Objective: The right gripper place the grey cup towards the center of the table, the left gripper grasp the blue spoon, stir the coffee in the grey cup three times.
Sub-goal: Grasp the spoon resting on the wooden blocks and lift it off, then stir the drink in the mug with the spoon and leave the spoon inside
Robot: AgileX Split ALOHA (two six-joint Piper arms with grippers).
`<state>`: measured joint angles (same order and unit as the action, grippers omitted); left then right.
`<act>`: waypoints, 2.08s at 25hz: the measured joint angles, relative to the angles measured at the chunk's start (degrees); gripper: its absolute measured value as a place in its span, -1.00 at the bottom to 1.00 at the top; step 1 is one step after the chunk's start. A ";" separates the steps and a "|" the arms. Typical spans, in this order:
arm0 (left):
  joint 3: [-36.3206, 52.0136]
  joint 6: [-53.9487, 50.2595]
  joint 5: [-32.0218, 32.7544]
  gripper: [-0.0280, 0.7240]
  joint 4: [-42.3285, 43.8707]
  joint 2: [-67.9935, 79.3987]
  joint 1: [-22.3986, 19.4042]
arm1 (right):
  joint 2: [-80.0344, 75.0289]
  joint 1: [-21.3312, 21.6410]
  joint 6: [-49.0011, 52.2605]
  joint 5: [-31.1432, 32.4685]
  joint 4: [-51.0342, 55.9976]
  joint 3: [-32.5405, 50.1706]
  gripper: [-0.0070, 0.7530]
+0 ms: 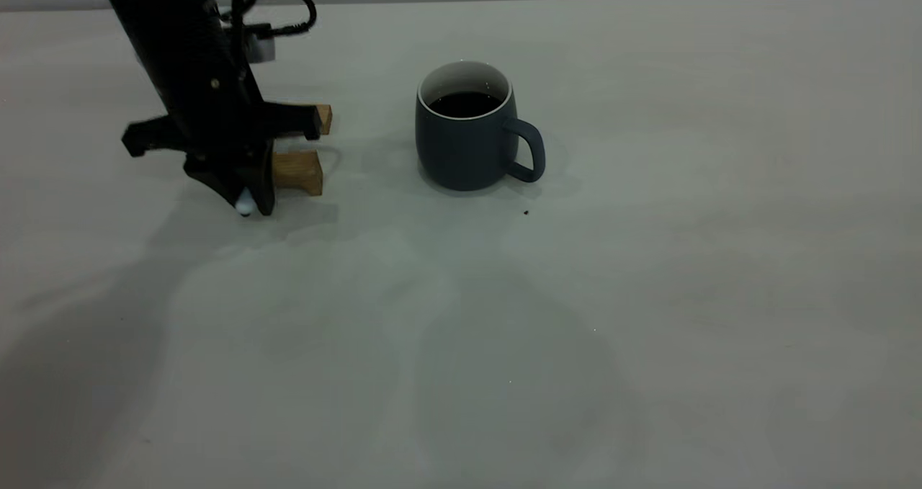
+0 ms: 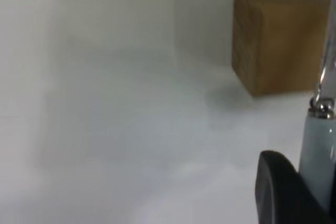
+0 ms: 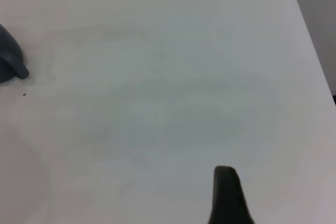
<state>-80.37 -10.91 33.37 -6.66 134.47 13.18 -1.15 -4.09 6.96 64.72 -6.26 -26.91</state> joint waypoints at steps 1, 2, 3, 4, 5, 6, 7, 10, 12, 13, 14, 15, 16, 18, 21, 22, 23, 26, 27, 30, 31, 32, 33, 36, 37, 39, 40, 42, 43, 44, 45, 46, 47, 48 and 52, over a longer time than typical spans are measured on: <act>0.00 0.00 1.13 -0.55 -0.16 -1.45 0.00 | 0.00 0.00 0.00 0.00 0.00 0.00 0.44; 0.00 0.00 2.44 -0.55 -0.43 -2.85 0.00 | 0.00 0.00 0.00 0.00 0.00 0.00 0.44; 0.00 0.00 3.78 -0.55 -1.02 -4.62 0.00 | 0.00 0.00 0.00 0.00 0.00 0.00 0.44; 0.00 0.00 4.97 -0.55 -2.07 -6.37 0.00 | 0.00 0.00 0.00 0.00 0.00 0.00 0.44; 0.00 0.00 6.23 -0.55 -3.67 -7.80 0.00 | 0.00 0.00 0.00 0.00 0.00 0.00 0.44; 0.00 0.06 7.30 -0.55 -5.32 -9.40 0.00 | 0.00 0.00 0.00 0.00 0.00 0.00 0.44; 0.00 0.18 8.07 -0.55 -7.60 -10.88 0.00 | 0.00 0.00 0.00 0.00 0.00 0.00 0.44; 0.00 1.30 9.60 -0.55 -15.12 -14.39 0.00 | 0.00 0.00 0.00 0.00 0.00 0.00 0.44; 0.00 1.36 11.10 -0.55 -22.06 -16.20 0.00 | 0.00 0.00 0.00 0.00 0.00 0.00 0.44; 0.00 1.36 12.32 -0.55 -25.62 -17.06 0.00 | 0.00 0.00 0.00 0.00 0.00 0.00 0.44; 0.00 1.36 13.73 -0.55 -30.39 -17.84 0.00 | 0.00 0.00 0.00 0.00 0.00 0.00 0.44; 0.00 1.36 14.80 -0.55 -35.49 -18.41 0.00 | 0.00 0.00 0.00 0.00 0.00 0.00 0.44; 0.00 1.36 15.82 -0.55 -40.70 -18.82 0.00 | 0.00 0.00 0.00 0.00 0.00 0.00 0.44; 0.00 1.36 17.91 -0.55 -50.33 -19.15 0.00 | 0.00 0.00 0.00 0.00 0.00 0.00 0.44; 0.06 1.23 19.54 -0.55 -62.76 -19.15 0.18 | 0.00 0.00 0.00 0.00 0.00 0.00 0.44; 0.06 1.23 19.61 -0.55 -66.22 -19.15 0.24 | 0.00 0.00 0.00 0.00 0.00 0.00 0.44; 0.06 1.09 19.56 -0.55 -69.14 -19.15 0.31 | 0.00 0.00 0.00 0.00 0.00 0.00 0.44; 0.12 -2.37 16.67 -0.56 -75.56 -19.08 0.38 | 0.00 0.00 0.00 0.00 0.00 0.00 0.44; 0.12 -5.04 15.50 -0.56 -77.42 -18.90 0.49 | 0.00 0.00 0.00 0.00 0.00 0.00 0.44; 0.12 -15.26 13.59 -0.56 -82.41 -17.74 0.91 | 0.00 0.00 0.00 0.00 0.00 0.00 0.44; 0.12 -19.32 13.16 -0.56 -83.21 -17.15 1.03 | 0.00 0.00 0.00 0.00 0.00 0.00 0.44; 0.12 -22.70 12.87 -0.56 -83.58 -16.51 1.17 | 0.00 0.00 0.00 0.00 0.00 0.00 0.44; 0.17 -26.66 12.69 -0.56 -83.56 -15.89 1.16 | 0.00 0.00 0.00 0.00 0.00 0.00 0.44; 0.17 -35.95 12.03 -0.57 -84.43 -13.75 1.16 | 0.00 0.00 0.00 0.00 0.00 0.00 0.44; 0.17 -38.20 11.95 -0.57 -85.52 -12.81 1.16 | 0.00 0.00 0.00 0.00 0.00 0.00 0.44; 0.17 -40.25 11.58 -0.57 -87.99 -10.87 1.16 | 0.00 0.00 -0.05 0.00 0.00 0.00 0.44; 0.17 -40.63 11.44 -0.57 -89.59 -9.73 1.16 | 0.00 0.00 -0.05 0.00 0.00 0.00 0.44; 0.17 -40.99 10.73 -0.57 -91.30 -7.67 1.16 | 0.00 0.00 -0.05 0.00 0.00 0.00 0.44; 0.17 -41.01 10.21 -0.57 -91.64 -6.61 1.16 | 0.00 0.00 -0.05 0.00 0.00 0.00 0.44; 0.17 -41.01 9.75 -0.57 -91.89 -5.59 1.16 | 0.00 0.00 -0.05 0.00 0.00 0.00 0.44; 0.17 -41.01 9.11 -0.57 -92.01 -4.79 1.16 | 0.00 0.00 -0.05 0.00 0.00 0.00 0.44; 0.17 -41.01 8.62 -0.57 -92.06 -3.91 1.16 | 0.00 0.00 -0.05 0.00 0.00 0.00 0.44; -0.03 -41.01 8.21 -0.57 -92.06 -3.09 1.16 | 0.00 0.00 -0.05 0.00 0.00 0.00 0.44; -0.21 -41.01 7.75 -0.58 -92.06 -2.52 1.16 | 0.00 0.00 0.00 0.00 0.00 0.00 0.44; -2.96 -41.01 7.60 -0.58 -92.07 -0.36 1.16 | 0.00 0.00 0.00 0.00 0.00 0.00 0.44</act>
<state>-83.33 -51.92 40.97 -98.73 134.11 14.35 -1.15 -4.09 6.96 64.72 -6.26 -26.91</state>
